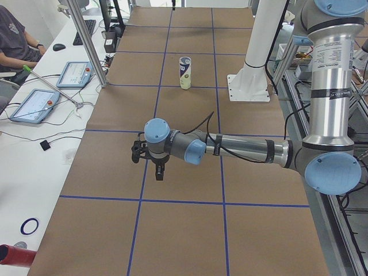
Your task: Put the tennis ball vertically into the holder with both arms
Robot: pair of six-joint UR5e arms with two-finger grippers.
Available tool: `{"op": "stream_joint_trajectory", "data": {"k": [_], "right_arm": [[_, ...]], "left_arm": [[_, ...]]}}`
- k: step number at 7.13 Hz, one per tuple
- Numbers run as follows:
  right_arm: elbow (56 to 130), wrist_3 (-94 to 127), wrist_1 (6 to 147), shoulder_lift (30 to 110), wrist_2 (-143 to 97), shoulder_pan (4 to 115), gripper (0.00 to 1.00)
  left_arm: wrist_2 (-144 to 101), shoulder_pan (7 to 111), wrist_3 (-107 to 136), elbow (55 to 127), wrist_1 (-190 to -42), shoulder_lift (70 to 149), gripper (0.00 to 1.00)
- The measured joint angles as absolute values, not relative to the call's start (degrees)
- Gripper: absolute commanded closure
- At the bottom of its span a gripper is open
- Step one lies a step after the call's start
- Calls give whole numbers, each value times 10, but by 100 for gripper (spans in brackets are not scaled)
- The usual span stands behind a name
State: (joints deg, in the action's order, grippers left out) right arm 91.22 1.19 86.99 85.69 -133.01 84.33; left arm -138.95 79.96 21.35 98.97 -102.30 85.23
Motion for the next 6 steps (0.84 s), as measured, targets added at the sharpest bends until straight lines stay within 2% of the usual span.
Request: {"op": "stream_joint_trajectory", "data": {"k": [3, 6], "right_arm": [[970, 18, 952, 856, -1313, 842, 0], [990, 18, 967, 859, -1308, 840, 0]], "left_arm": [[-1375, 800, 210, 997, -961, 872, 0], [-1376, 833, 101, 999, -889, 898, 0]]}}
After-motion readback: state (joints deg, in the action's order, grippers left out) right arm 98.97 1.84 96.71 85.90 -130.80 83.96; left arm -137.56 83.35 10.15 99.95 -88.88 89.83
